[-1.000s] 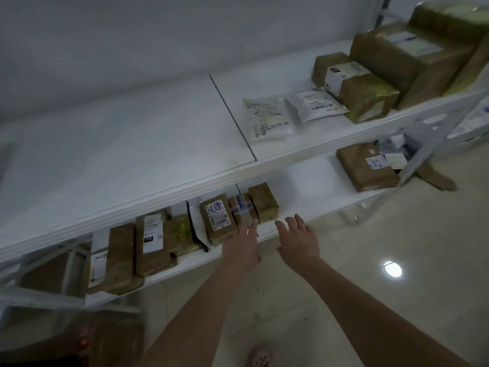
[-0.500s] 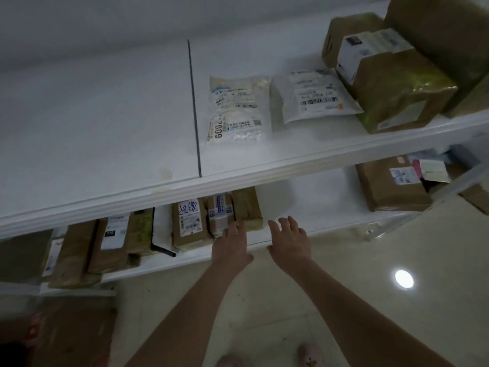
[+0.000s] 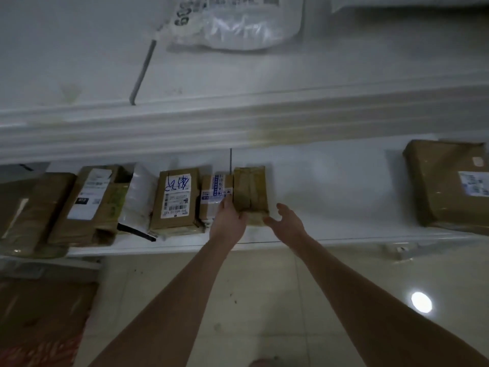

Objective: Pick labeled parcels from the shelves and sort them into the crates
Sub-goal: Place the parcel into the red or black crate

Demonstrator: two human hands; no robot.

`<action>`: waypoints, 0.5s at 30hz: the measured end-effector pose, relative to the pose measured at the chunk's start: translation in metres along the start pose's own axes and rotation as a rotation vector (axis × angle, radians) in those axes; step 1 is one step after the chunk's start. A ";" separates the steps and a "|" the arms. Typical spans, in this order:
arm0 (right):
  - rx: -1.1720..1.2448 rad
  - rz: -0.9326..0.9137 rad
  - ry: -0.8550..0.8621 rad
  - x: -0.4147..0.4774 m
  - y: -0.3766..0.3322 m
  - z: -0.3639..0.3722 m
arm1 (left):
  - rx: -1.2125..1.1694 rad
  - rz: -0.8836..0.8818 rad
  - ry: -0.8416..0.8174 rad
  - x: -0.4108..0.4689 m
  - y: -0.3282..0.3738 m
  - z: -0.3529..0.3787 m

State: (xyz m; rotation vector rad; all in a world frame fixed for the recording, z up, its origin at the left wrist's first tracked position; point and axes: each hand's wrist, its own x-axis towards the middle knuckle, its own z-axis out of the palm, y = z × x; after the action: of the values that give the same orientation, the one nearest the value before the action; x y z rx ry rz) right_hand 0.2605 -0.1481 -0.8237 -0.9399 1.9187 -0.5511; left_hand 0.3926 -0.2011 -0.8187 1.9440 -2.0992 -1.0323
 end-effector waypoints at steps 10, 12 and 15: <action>0.536 0.037 0.006 -0.007 0.024 -0.035 | -0.562 0.140 -0.111 -0.005 0.023 0.053; 0.539 0.094 0.026 -0.004 0.040 -0.043 | -0.532 0.133 -0.126 -0.005 0.031 0.060; 0.519 0.167 0.066 0.003 0.060 -0.048 | -0.458 0.057 0.053 -0.003 0.034 0.065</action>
State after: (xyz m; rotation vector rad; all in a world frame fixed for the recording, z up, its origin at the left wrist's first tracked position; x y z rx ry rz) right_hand 0.1939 -0.1134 -0.8430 -0.4289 1.7617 -0.9304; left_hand 0.3320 -0.1739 -0.8493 1.6571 -1.6877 -1.2933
